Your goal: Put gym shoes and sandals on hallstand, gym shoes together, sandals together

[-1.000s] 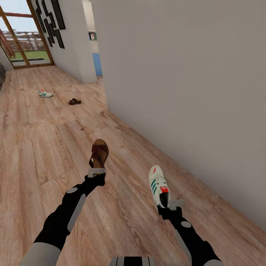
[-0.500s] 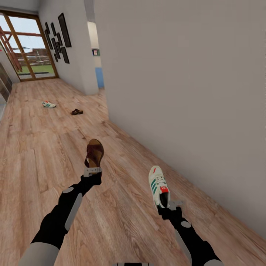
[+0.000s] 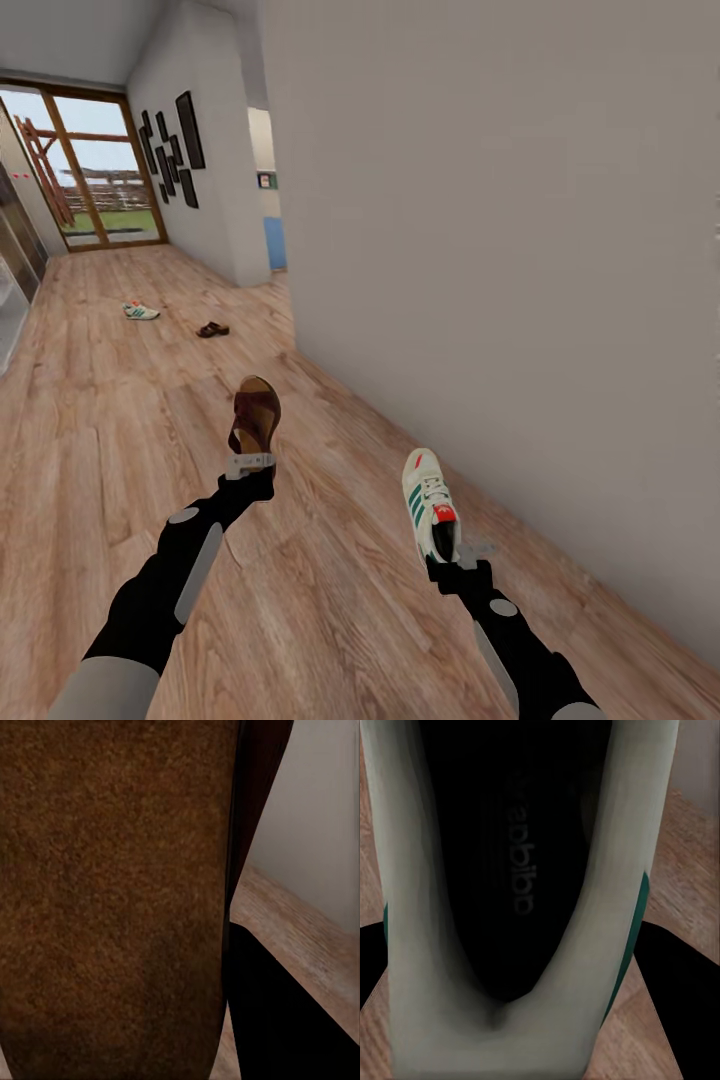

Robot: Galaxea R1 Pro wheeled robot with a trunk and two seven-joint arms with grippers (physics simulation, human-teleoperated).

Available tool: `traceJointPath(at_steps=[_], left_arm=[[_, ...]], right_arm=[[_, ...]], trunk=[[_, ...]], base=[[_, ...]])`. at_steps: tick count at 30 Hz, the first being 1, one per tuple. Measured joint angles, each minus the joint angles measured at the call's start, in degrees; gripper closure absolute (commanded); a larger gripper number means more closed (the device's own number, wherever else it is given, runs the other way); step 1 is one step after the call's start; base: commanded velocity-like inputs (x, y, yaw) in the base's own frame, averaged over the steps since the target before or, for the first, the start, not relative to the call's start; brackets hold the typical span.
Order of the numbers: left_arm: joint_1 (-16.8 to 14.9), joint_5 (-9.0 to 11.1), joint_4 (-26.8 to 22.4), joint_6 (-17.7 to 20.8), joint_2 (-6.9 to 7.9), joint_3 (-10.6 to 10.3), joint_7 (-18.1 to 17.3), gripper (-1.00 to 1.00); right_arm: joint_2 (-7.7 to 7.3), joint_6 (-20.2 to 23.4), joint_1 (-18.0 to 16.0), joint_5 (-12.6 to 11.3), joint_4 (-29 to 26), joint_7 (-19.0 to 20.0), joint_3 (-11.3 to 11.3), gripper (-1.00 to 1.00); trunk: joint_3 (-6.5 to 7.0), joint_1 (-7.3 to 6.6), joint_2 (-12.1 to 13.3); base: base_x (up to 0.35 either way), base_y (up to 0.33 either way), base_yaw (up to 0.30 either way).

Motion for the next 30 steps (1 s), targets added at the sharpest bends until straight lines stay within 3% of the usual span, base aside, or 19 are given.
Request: traceJointPath(at_steps=[6,15,30], left_arm=[[0.0,0.0,0.0,0.0,0.00,0.0,0.0,1.00],[0.0,-0.1,-0.1,0.0,-0.05,0.0,0.0,1.00],[0.0,-0.1,-0.1,-0.1,-0.08,-0.1,0.0,1.00]], right_arm=[[0.00,0.0,0.0,0.0,0.0,0.0,0.0,1.00],[-0.02,0.0,0.0,0.1,0.0,0.0,0.0,1.00],[-0.08,0.0,0.0,0.1,0.0,0.0,0.0,1.00]], trunk=[[1.11,-0.65,1.2],[1.35,-0.65,1.2],[1.35,-0.63,1.2]], base=[[0.000,0.000,0.000],[-0.002,-0.005,0.022],[-0.173,-0.232,0.285]])
